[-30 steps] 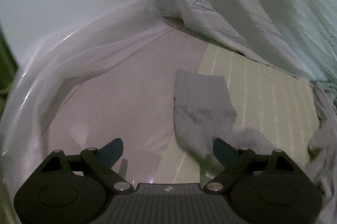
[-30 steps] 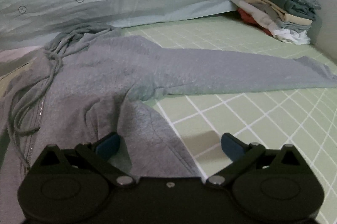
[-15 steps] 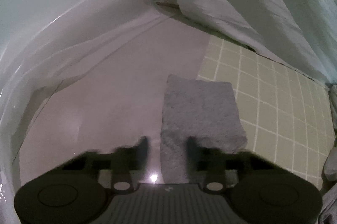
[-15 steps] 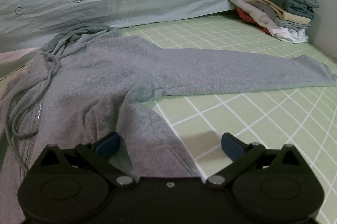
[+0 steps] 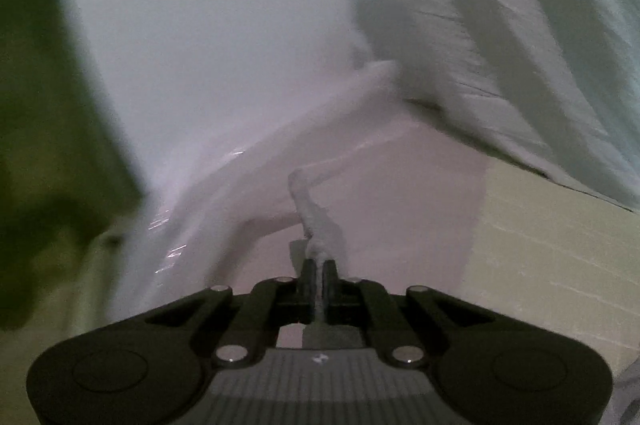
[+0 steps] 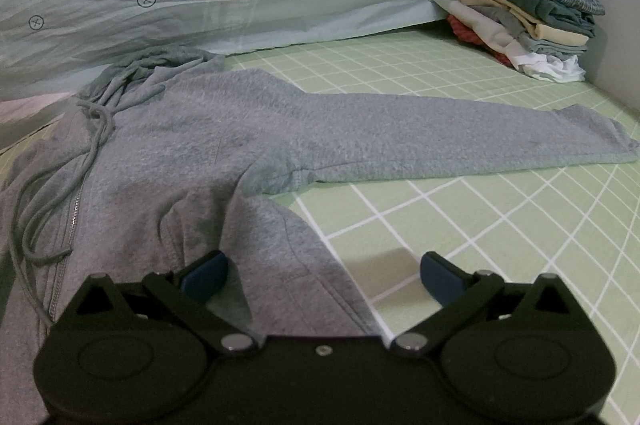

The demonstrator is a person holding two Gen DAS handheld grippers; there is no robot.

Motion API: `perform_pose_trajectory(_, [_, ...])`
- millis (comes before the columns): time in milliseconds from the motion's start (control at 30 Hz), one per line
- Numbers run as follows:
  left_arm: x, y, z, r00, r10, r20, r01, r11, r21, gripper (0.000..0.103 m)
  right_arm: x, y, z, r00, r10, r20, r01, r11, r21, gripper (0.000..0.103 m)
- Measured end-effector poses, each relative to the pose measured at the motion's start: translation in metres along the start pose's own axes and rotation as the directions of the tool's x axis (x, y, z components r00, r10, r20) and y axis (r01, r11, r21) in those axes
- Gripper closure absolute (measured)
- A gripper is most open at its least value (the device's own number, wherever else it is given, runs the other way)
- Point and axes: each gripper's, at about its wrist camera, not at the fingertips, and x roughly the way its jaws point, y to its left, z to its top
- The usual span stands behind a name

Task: Fold clothes
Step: 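Grasp the other sleeve cuff with the left gripper and pull it outward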

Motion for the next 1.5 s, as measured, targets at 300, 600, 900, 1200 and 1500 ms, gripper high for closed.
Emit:
perform_pose_trajectory(300, [-0.003,0.044,-0.078,0.980,0.009,-0.198,-0.035,0.992,-0.124,0.095,0.000,-0.001,0.000,1.000,0.000,0.001,0.000,1.000,0.000,0.000])
perform_pose_trajectory(600, [0.006,0.058,-0.071,0.989,-0.010,-0.147,-0.027,0.970,-0.241,0.060,0.000,0.001,-0.001,1.000,-0.003,0.002,0.003,1.000,0.001,0.000])
perform_pose_trajectory(900, [0.038,0.053,-0.052,0.986,-0.004,-0.166,-0.036,0.970,-0.238,0.089,0.001,-0.001,0.000,1.000,0.001,0.001,-0.001,1.000,-0.003,0.000])
perform_pose_trajectory(1200, [-0.004,0.077,-0.062,0.992,0.123,-0.032,-0.127,0.949,-0.289,0.096,0.000,0.001,-0.001,1.000,-0.005,0.002,0.005,1.000,0.000,0.000])
perform_pose_trajectory(1500, [-0.027,0.045,-0.073,0.993,0.117,0.001,-0.115,0.975,-0.192,0.032,0.002,0.000,0.006,0.999,-0.010,-0.041,0.010,1.000,0.008,0.000])
